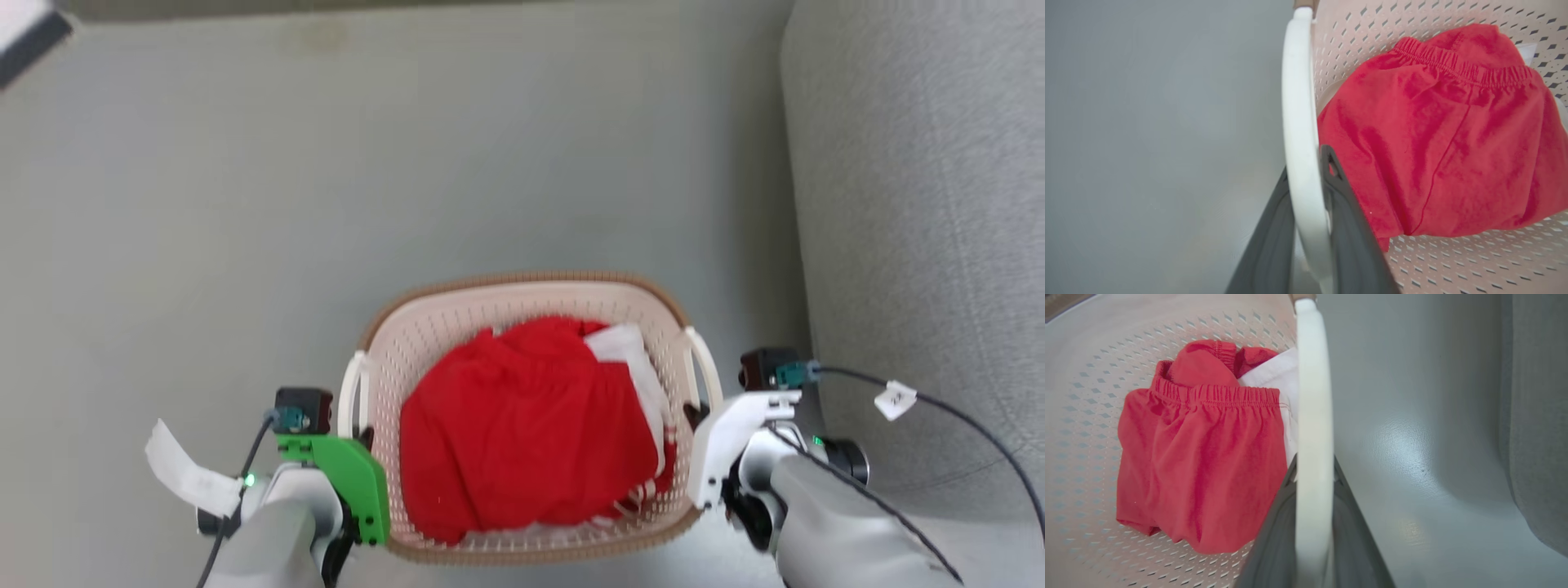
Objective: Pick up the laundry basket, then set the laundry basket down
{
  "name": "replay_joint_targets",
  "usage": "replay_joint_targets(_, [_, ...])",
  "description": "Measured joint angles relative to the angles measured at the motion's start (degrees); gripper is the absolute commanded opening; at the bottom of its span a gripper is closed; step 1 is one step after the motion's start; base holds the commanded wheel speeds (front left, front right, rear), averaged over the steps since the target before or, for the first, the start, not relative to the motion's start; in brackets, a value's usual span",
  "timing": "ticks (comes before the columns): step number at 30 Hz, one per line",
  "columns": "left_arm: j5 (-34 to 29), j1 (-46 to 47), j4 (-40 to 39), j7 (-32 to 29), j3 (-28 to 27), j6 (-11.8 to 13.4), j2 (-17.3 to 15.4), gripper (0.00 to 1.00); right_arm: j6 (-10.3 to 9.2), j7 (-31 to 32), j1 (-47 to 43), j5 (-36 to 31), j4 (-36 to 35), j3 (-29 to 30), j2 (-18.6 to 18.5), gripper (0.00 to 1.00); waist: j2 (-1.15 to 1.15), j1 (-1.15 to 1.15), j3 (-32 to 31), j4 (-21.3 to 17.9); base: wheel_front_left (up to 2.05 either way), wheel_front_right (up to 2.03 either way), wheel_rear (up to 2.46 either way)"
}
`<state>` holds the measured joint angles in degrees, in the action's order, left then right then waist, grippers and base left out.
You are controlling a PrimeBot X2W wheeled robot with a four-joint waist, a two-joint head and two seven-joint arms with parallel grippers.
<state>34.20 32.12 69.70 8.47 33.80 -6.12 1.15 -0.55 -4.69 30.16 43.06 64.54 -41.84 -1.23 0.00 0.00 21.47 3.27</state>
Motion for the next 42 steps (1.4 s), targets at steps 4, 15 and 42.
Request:
replay_joint_targets(4, [0.74,-1.91,0.20,-0.75,0.22,0.00,-0.01,0.00,-0.03,1.07,-2.16,1.24,-0.60,-1.08,-0.01,0.00,0.00,0.00,-3.02,-0.25,0.00,0.00,0.00])
replay_joint_targets(15, [1.93,-8.18,0.60,-3.05,1.68,0.00,-0.01,0.00,-0.04,3.89,-8.36,3.52,-0.79,-3.81,0.04,0.00,0.00,0.00,-10.48,-1.19,0.00,0.00,0.00])
replay_joint_targets(42, [5.27,-15.46,-0.78,-7.69,4.10,1.10,-0.15,0.00,-0.62,5.69,-16.58,8.37,-0.43,-7.84,0.24,0.00,0.00,0.00,-22.68,-2.29,0.00,0.00,0.00])
